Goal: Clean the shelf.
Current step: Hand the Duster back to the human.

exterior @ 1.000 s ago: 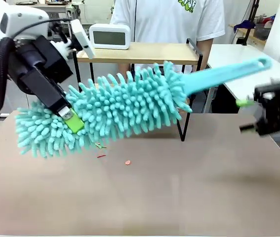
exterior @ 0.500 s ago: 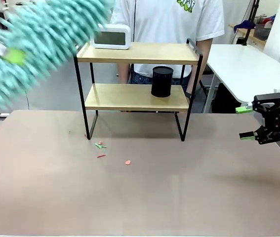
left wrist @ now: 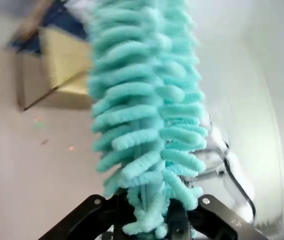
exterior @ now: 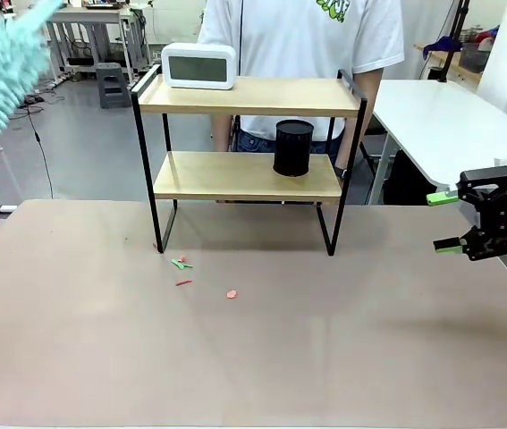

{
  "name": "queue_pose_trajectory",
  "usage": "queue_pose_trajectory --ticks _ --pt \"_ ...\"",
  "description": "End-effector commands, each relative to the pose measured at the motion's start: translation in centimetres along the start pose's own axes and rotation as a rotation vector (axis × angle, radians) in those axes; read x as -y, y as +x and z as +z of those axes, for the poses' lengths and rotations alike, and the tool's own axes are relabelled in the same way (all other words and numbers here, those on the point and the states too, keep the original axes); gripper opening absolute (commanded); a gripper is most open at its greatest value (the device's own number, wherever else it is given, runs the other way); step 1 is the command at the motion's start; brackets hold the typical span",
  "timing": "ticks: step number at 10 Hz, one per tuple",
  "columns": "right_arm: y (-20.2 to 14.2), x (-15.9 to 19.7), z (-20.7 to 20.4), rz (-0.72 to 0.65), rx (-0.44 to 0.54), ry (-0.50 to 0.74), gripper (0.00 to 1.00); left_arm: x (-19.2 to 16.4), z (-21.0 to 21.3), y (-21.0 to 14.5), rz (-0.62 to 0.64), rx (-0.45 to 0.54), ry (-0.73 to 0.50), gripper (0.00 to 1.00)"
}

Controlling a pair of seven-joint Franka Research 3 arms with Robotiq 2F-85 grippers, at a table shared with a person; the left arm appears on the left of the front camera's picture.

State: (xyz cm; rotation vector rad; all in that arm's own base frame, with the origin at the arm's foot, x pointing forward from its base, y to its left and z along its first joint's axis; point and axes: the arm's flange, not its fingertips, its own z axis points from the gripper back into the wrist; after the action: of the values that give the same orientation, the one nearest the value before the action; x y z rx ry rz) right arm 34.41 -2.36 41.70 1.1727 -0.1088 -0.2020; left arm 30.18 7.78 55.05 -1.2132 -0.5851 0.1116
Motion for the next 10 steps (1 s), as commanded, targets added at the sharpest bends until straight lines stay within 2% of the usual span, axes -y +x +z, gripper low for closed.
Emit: queue_pose_trajectory --ticks 1,3,4,5,10 --pt "0.2 0.0 0.2 0.013 -0.004 -0.003 1.00 -2.3 -3.4 2.0 0.305 0.054 0.046 0.00" --pt "0.2 0.0 0.2 0.013 -0.004 -0.003 1.00 -5.3 -5.0 2.5 0.389 -0.132 0.043 0.00" --pt "0.2 0.0 0.2 0.013 -0.004 -0.003 1.00 -5.6 -6.1 2.6 0.389 -0.291 0.088 0.00" --pt "0.2 0.0 0.2 0.013 -0.004 -0.003 1.00 -6.6 -5.3 1.4 0.352 -0.056 0.091 0.00" --pt "0.2 0.0 0.2 0.013 -0.004 -0.003 1.00 -6.6 -5.3 1.4 0.352 -0.056 0.091 0.00"
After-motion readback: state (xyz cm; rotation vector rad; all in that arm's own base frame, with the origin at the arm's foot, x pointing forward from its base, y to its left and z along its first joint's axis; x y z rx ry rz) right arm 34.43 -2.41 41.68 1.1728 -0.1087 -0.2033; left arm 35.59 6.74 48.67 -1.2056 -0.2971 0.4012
